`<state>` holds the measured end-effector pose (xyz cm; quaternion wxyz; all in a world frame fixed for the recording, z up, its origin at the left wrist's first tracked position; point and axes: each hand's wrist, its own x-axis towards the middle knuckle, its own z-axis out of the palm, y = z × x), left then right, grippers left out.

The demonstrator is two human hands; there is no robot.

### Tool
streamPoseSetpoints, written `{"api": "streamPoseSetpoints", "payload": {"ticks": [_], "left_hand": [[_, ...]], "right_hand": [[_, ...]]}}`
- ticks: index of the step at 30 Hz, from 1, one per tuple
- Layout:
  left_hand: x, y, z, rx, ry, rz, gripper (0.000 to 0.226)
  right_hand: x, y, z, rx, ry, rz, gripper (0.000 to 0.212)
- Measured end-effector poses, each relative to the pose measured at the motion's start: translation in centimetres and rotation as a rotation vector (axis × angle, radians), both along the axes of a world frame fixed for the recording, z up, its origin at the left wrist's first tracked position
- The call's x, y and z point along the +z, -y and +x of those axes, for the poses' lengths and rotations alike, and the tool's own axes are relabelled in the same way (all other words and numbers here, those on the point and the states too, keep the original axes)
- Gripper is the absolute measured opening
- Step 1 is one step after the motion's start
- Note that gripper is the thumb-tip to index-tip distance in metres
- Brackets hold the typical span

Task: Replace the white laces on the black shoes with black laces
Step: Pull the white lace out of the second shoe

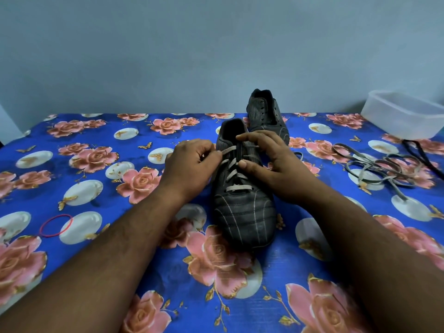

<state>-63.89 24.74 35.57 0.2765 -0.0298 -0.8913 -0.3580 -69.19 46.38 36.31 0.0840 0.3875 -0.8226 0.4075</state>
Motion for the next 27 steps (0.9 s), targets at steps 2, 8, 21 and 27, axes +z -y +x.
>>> {"api": "streamPoseSetpoints", "payload": {"ticks": [2,8,21,27], "left_hand": [[-0.2,0.4,0.1,0.103,0.133,0.001,0.033],[-0.3,1.2,0.2,0.180,0.232,0.004,0.034],[0.9,-0.6,1.2,-0.141,0.014,0.145,0.030],[0.1,1.0,0.6,0.057,0.142,0.189,0.025]], "right_hand": [[-0.1,0.0,-0.1,0.001,0.005,0.001,0.048],[-0.1,0.0,-0.1,0.001,0.003,0.002,0.050],[0.2,0.0,0.3,0.018,0.028,0.000,0.053],[0.4,-0.3,0.6,-0.017,0.040,0.014,0.054]]}}
